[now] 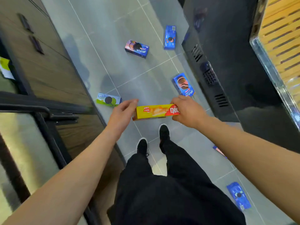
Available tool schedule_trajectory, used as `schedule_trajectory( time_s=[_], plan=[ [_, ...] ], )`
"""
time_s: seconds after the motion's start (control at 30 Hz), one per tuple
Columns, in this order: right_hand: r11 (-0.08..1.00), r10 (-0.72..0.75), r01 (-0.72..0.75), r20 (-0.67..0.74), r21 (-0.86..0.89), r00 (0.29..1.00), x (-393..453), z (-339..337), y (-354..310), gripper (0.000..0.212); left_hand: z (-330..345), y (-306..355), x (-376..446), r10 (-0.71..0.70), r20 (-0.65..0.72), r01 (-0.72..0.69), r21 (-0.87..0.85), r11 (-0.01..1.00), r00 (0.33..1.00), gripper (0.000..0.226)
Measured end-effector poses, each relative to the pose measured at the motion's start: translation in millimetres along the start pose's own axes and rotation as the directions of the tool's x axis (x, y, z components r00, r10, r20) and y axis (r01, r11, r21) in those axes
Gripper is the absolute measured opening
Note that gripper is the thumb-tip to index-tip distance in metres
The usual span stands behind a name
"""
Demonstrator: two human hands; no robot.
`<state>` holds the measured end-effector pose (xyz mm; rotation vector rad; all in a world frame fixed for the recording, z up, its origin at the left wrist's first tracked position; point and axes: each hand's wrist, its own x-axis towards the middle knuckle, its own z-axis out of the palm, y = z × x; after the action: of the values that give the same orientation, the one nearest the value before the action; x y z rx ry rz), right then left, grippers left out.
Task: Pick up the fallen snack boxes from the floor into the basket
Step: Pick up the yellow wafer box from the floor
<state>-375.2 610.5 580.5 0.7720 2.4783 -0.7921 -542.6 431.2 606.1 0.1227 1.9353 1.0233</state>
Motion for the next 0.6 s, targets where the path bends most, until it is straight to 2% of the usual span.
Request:
schedule_trajectory(
  time_s=[0.13,0.23,0.33,0.4,0.47,0.6],
  plan=[
    [0.995,0.089,-0.088,-0.014,0.037,0.996,-52,-14,-32,0.036,-8,14,-42,0.270,0.167,-0.294,0.136,0.946,0.948,0.018],
    [0.971,0.181,-0.172,-0.041,0.168,0.983,-88,-9,-52,0.042,-13,7,-60,0.327,0.233,-0.372,0.189,0.909,0.916,0.022],
    [0.891,0.316,-0.251,-0.117,0.379,0.942,-132,13,-68,0.052,-18,-5,-70,0.322,0.221,-0.369,0.220,0.903,0.920,0.014],
    [0.764,0.479,-0.291,-0.205,0.575,0.853,-165,31,-77,0.062,-13,-5,-77,0.271,0.249,-0.316,0.162,0.935,0.930,0.019],
    [0.587,0.646,-0.270,-0.242,0.763,0.724,-198,51,-86,0.067,-3,-5,-90,0.233,0.315,-0.290,0.146,0.946,0.920,0.018],
    [0.232,0.833,-0.029,-0.184,0.972,0.521,-254,88,-99,0.050,33,-8,-122,0.249,0.455,-0.357,0.169,0.919,0.855,0.022]
  ],
)
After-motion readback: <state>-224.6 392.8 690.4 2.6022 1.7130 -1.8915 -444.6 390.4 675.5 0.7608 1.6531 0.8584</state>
